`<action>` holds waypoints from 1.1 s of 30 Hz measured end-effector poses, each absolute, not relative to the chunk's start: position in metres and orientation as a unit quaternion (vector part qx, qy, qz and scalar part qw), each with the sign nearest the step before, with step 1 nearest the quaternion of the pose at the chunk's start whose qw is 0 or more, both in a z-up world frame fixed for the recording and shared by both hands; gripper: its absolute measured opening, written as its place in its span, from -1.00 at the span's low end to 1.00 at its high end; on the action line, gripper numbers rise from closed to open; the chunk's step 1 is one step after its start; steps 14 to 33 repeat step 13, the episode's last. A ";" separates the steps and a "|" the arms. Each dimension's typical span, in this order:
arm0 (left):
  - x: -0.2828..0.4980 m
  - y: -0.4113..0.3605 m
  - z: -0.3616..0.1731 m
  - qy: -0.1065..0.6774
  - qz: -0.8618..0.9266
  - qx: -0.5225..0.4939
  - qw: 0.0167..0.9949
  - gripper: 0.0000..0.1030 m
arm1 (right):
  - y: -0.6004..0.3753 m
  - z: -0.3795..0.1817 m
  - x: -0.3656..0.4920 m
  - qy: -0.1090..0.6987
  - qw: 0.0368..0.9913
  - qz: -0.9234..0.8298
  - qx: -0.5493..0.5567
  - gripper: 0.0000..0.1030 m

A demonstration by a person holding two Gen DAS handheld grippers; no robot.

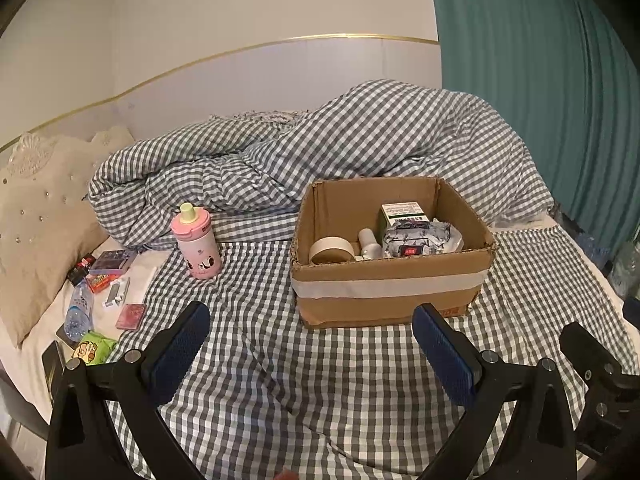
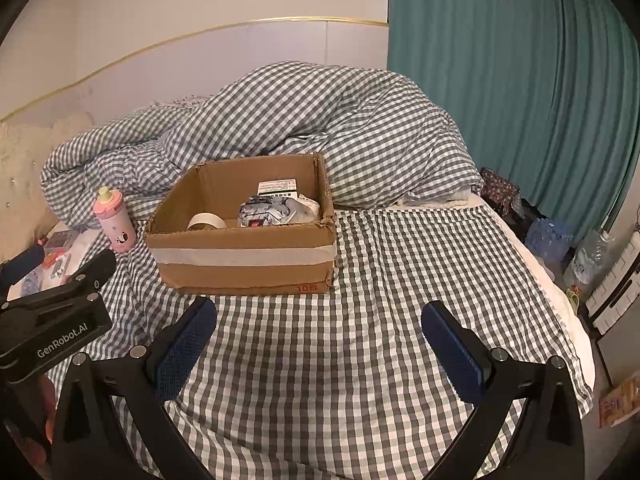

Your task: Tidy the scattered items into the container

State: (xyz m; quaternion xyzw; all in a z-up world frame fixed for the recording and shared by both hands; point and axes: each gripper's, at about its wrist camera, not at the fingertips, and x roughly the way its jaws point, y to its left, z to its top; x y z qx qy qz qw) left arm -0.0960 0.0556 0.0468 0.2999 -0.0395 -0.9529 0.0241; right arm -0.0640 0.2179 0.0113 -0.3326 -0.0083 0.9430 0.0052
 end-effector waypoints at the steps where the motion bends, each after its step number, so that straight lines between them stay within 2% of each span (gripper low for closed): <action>1: -0.096 0.055 0.046 -0.040 -0.953 0.300 0.024 1.00 | 0.218 0.011 -0.064 -0.008 0.006 0.943 -0.333 0.99; 13: -0.104 0.053 0.037 -0.018 -0.951 0.308 -0.012 1.00 | 0.218 0.000 -0.071 -0.010 0.011 0.938 -0.347 0.99; 33: -0.104 0.053 0.037 -0.018 -0.951 0.308 -0.012 1.00 | 0.218 0.000 -0.071 -0.010 0.011 0.938 -0.347 0.99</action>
